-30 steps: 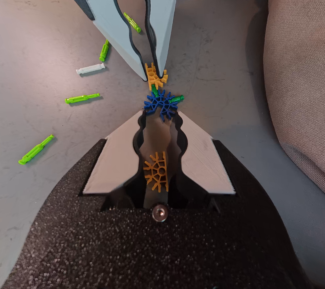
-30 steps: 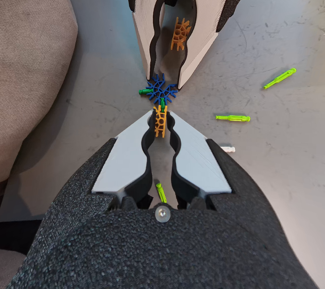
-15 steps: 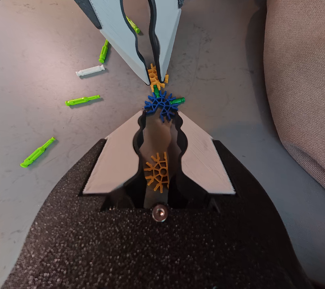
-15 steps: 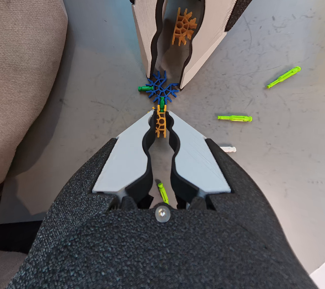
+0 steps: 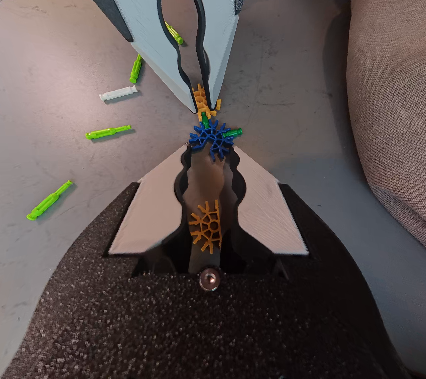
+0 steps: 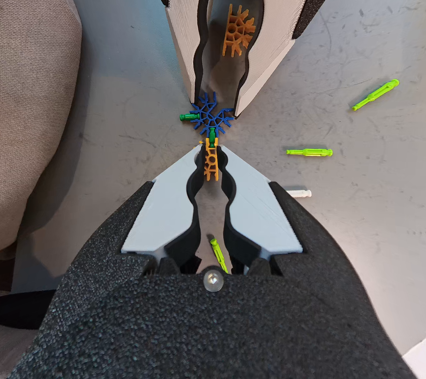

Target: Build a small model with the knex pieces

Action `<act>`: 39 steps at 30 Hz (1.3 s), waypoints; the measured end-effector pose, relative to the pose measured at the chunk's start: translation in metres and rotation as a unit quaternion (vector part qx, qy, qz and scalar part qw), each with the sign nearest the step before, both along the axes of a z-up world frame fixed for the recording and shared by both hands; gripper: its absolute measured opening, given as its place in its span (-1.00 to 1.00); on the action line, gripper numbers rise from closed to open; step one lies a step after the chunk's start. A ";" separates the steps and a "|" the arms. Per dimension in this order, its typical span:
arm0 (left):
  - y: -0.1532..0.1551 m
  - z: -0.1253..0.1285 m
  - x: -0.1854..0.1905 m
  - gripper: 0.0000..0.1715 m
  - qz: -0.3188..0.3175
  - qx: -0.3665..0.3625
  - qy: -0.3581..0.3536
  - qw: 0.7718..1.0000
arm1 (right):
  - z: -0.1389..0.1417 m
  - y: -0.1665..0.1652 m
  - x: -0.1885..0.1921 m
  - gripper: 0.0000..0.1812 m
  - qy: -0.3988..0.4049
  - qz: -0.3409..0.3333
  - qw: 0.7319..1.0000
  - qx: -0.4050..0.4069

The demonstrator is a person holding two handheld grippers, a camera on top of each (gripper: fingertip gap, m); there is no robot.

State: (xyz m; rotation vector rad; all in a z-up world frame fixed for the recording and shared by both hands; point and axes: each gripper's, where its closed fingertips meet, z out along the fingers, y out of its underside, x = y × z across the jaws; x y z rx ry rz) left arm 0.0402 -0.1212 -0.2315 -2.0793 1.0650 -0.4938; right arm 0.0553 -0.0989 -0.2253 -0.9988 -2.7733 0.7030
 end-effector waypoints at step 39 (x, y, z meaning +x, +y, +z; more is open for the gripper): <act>-0.002 0.000 0.000 -0.62 0.002 0.007 0.013 1.000 | -0.002 -0.004 0.000 -0.93 -0.087 0.026 0.994 0.055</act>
